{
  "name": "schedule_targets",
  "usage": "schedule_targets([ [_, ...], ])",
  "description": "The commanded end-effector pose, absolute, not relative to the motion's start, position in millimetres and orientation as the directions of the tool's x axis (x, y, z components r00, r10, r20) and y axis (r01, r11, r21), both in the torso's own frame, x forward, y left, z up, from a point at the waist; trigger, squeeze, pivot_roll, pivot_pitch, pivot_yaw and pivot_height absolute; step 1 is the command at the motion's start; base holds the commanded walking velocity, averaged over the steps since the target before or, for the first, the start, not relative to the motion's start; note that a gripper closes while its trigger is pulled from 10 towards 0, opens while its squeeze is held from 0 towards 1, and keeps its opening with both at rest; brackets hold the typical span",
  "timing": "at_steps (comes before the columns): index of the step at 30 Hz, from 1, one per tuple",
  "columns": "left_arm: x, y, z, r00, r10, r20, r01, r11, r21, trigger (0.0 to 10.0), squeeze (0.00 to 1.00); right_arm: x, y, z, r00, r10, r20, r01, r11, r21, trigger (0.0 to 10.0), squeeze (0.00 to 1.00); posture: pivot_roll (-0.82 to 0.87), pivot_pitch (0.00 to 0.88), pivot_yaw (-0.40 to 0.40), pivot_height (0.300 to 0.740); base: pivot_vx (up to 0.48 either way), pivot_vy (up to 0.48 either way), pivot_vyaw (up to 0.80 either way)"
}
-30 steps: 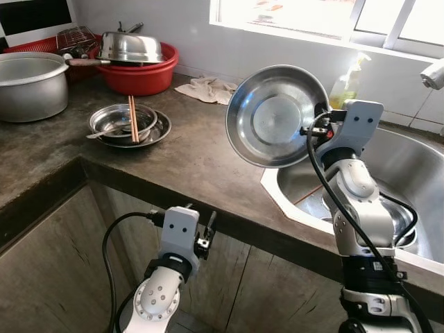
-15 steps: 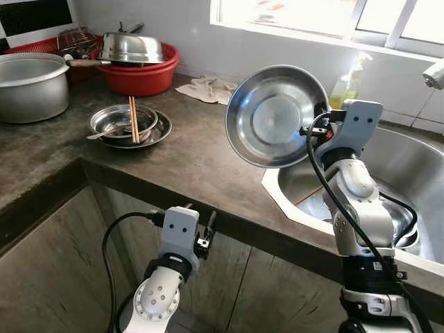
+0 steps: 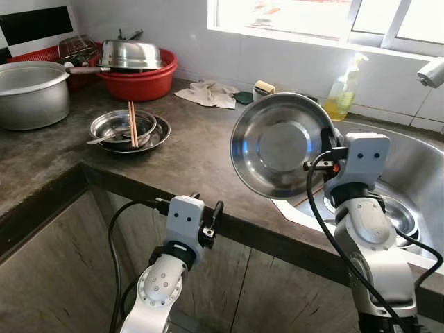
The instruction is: Kitchen organization
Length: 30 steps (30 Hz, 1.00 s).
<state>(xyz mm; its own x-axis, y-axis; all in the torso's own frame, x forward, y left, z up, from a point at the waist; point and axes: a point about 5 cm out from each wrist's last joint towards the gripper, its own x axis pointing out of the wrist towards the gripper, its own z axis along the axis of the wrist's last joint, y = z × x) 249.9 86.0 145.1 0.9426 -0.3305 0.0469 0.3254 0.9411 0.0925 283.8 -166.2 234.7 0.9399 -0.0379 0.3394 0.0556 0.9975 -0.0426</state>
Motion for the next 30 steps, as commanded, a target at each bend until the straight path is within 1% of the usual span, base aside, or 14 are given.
schedule_targets([
  [1,250.4,86.8,144.3,0.942,-0.332,0.042,0.327,0.941,0.089,10.0,0.00,276.2,-165.6,243.0,0.927,-0.050,0.372,0.073,0.996,-0.048,0.0,0.00,-0.01,0.000,-0.053,0.740,0.000,0.000,0.00],
  [7,250.1,86.5,144.5,0.941,-0.336,0.046,0.331,0.939,0.091,10.0,0.00,272.7,-165.2,234.6,0.938,-0.061,0.342,0.085,0.995,-0.056,0.0,0.00,-0.01,0.000,-0.049,0.740,0.000,0.000,0.00],
  [14,251.5,87.8,146.1,0.940,-0.337,0.050,0.331,0.939,0.097,10.0,0.00,264.2,-164.1,223.5,0.958,-0.024,0.284,0.051,0.995,-0.089,0.0,0.00,-0.01,0.000,-0.047,0.740,0.000,0.000,0.00],
  [21,252.4,89.6,148.4,0.937,-0.344,0.058,0.336,0.936,0.106,10.0,0.00,250.6,-171.5,221.1,0.961,-0.009,0.277,0.040,0.994,-0.106,0.0,0.00,-0.02,0.000,-0.040,0.740,0.000,0.000,0.00],
  [30,254.7,88.6,154.7,0.932,-0.353,0.081,0.343,0.932,0.112,10.0,0.00,248.2,-168.5,220.1,0.963,-0.026,0.267,0.052,0.995,-0.090,0.0,0.00,-0.02,0.000,-0.034,0.740,0.000,0.000,0.00],
])
